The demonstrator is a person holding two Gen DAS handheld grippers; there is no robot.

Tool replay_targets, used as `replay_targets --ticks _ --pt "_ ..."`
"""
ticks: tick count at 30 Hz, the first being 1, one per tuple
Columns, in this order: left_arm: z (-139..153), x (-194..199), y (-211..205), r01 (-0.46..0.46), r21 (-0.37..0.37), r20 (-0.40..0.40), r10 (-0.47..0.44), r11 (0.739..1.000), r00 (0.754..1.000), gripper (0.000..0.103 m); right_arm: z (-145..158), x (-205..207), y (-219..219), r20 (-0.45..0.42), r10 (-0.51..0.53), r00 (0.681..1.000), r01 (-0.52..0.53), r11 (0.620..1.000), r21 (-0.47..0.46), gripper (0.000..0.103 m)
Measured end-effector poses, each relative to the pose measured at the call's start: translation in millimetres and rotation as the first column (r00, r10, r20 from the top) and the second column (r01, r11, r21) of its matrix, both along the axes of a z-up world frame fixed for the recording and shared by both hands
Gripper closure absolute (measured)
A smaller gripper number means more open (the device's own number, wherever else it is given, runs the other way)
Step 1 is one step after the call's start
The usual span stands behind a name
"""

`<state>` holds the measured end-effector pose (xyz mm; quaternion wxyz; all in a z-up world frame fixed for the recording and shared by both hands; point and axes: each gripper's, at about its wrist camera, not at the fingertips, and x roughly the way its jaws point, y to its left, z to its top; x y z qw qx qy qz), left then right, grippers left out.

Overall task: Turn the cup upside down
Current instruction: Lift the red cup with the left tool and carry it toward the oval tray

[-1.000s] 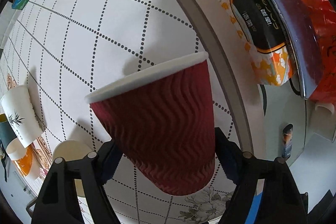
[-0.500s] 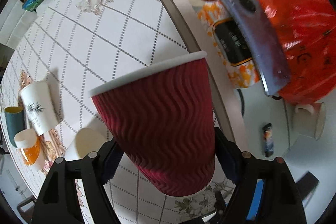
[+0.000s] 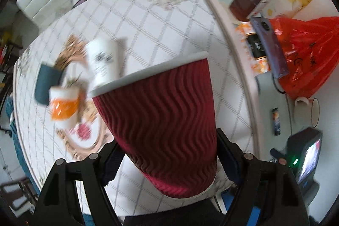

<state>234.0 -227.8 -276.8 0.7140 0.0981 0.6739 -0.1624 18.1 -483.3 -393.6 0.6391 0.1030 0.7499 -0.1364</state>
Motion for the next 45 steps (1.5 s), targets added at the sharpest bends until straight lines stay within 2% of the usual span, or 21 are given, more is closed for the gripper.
replay_targets --ticks 4,8,12,23,35,41,45 --pt "-3 -16 52 -0.057 0.017 -0.017 0.057 0.998 0.998 0.025 6 3 37 0.010 0.043 0.999 -0.043 0.999 0.011 0.000" --pt "-17 -34 102 -0.109 0.035 -0.051 0.111 0.993 0.992 0.025 5 10 82 0.012 0.078 0.997 -0.078 0.996 0.030 0.000" --pt "-32 -50 151 -0.161 0.054 -0.084 0.165 0.985 0.983 0.025 -1 20 108 0.003 0.119 0.993 -0.119 0.992 0.051 0.000" --pt "-75 -76 244 -0.265 0.089 -0.144 0.276 0.960 0.950 0.025 -39 5 207 -0.070 0.227 0.971 -0.220 0.971 0.094 0.000" --pt "-121 -65 268 -0.214 0.150 -0.182 0.240 0.965 0.954 0.025 -77 2 268 -0.131 0.272 0.953 -0.262 0.961 0.084 0.000" --pt "-137 -65 269 -0.194 0.158 -0.213 0.226 0.968 0.951 0.024 -84 8 280 -0.142 0.274 0.951 -0.266 0.961 0.076 0.000" --pt "-143 -67 267 -0.170 0.170 -0.215 0.205 0.971 0.955 0.024 -80 13 271 -0.142 0.274 0.951 -0.265 0.961 0.075 0.000"
